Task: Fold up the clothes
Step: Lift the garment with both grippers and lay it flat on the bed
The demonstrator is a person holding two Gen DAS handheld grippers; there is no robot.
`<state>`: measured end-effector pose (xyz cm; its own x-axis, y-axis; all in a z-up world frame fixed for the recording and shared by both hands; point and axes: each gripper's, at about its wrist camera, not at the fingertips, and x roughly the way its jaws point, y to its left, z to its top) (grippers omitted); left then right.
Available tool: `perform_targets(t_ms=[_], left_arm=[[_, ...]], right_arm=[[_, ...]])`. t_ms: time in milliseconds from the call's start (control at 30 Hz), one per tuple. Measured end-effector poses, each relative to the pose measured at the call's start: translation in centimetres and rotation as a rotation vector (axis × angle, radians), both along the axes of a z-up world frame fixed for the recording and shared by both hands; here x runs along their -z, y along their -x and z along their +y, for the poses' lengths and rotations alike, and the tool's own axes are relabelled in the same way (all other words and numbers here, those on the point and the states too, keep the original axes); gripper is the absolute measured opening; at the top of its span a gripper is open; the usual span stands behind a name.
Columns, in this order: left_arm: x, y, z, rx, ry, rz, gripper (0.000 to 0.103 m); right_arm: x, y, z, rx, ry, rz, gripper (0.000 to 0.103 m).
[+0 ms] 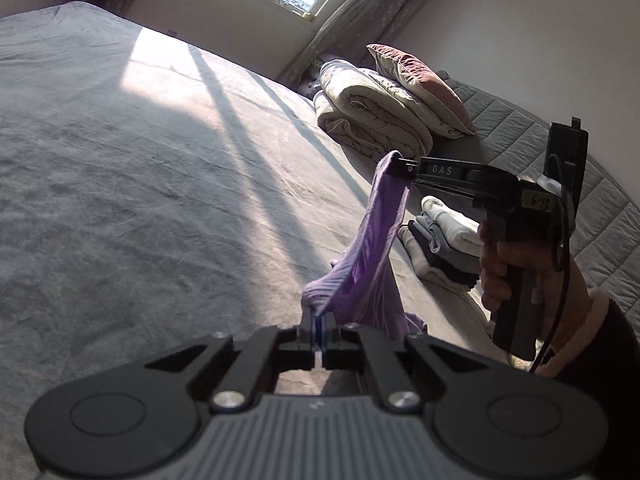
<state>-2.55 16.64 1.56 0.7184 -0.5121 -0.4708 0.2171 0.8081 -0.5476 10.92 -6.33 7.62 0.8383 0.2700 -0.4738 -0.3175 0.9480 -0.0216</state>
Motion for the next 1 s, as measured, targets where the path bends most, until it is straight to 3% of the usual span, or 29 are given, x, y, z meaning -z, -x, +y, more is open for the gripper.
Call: perform_targets(t_ms=[267,567,800,833,867,933,1000], left_arm=[[0.2,0.4,6.7,-0.217,0.034,-0.008,0.002],[4.7,-1.9,12.8,-0.410,-0.012,0.109,0.002],[6.9,-3.8,13.6,-0.452,-0.069,0.170,0.004],[6.8,-3.9,13.5,-0.461,-0.084,0.165,0.005],[6.6,-4.0,13.4,-0.471,-0.100,0.159,0.012],[6.4,-4.2,13.2,-0.489,-0.131,0.148,0.024],[6.1,-4.3,12.8,-0.489,-0.139,0.136,0.030]], right_arm=[[0.4,-4.7,10.9,-0.136,-0.016,0.022,0.002],[4.9,-7.9,21.5,-0.250,0.075,0.074,0.002],[8.6,-10.5,23.8,-0.258,0.094,0.183,0.003],[9.0,-10.8,23.6,-0.259,0.083,0.210,0.010],[9.4,-11.2,23.4,-0.259,0.072,0.238,0.015],[9.6,-11.6,22.5,-0.255,0.048,0.288,0.015],[9.2,-11.6,21.0,-0.252,0.027,0.309,0.020]])
